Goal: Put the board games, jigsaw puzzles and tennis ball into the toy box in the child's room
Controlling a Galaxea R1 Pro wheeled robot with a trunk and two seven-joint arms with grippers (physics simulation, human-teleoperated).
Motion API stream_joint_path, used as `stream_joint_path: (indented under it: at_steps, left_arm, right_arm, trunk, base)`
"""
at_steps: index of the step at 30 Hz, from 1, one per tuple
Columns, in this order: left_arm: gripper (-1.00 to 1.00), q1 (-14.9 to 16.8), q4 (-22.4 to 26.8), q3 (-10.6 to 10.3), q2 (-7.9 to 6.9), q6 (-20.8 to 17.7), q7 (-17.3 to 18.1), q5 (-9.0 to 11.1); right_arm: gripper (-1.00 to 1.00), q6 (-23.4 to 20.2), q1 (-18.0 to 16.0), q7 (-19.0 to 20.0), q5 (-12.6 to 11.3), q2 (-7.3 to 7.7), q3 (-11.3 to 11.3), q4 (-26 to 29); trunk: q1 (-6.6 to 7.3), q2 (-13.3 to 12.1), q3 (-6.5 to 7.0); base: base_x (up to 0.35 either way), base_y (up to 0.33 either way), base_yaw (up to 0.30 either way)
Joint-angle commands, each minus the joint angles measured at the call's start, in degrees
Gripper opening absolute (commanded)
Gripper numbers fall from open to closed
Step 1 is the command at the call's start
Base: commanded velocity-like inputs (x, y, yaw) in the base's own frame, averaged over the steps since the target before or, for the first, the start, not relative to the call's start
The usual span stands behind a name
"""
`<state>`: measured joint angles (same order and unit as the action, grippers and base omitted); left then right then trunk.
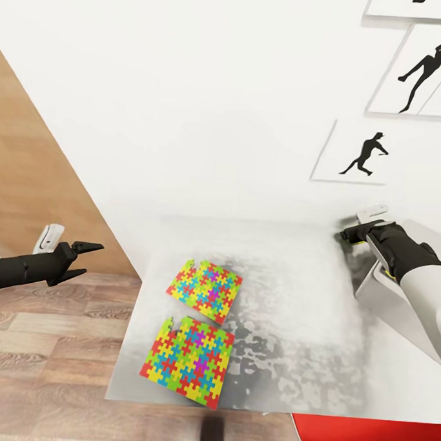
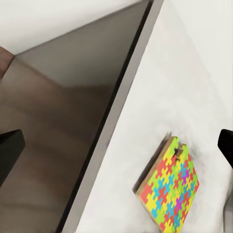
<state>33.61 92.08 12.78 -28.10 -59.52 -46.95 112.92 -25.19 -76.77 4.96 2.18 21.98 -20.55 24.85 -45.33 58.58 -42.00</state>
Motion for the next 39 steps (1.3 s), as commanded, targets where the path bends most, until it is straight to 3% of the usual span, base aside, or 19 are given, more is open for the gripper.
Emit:
stream_joint_path:
  at_steps: [1,23,35,36,39]
  left_arm:
    - [1.00,0.0,0.0,0.0,-0.04,-0.2,-0.6,0.5]
    - [1.00,0.0,0.0,0.0,-0.29,-0.1,-0.5,0.6]
    - [1.00,0.0,0.0,0.0,-0.28,-0.1,-0.5,0.6]
    - [1.00,0.0,0.0,0.0,-0.29,-0.1,-0.5,0.7]
    - [1.00,0.0,0.0,0.0,-0.29,-0.1,-0.5,0.8]
  right_arm:
    - [1.00,-0.3,-0.1,0.2,0.3,0.06,-0.2,0.1]
    - [1.00,-0.3,-0.2,0.2,0.2,0.45,-0.1,0.1]
    - [1.00,0.0,-0.1,0.2,0.2,0.94,0.0,0.1]
    - [-1.00,0.0,-0.1,0.2,0.2,0.95,0.0,0.1]
    - [-1.00,0.0,-0.1,0.2,0.2,0.95,0.0,0.1]
  trunk:
    - [0.00,0.0,-0.14]
    - [0.00,0.0,-2.09]
    - [0.00,0.0,-2.29]
    - [0.00,0.0,-2.29]
    - [0.00,0.0,-2.30]
  base:
    - [0.000,0.000,0.000]
    - [0.000,0.000,0.000]
    - [0.000,0.000,0.000]
    - [0.000,0.000,0.000]
    - [0.000,0.000,0.000]
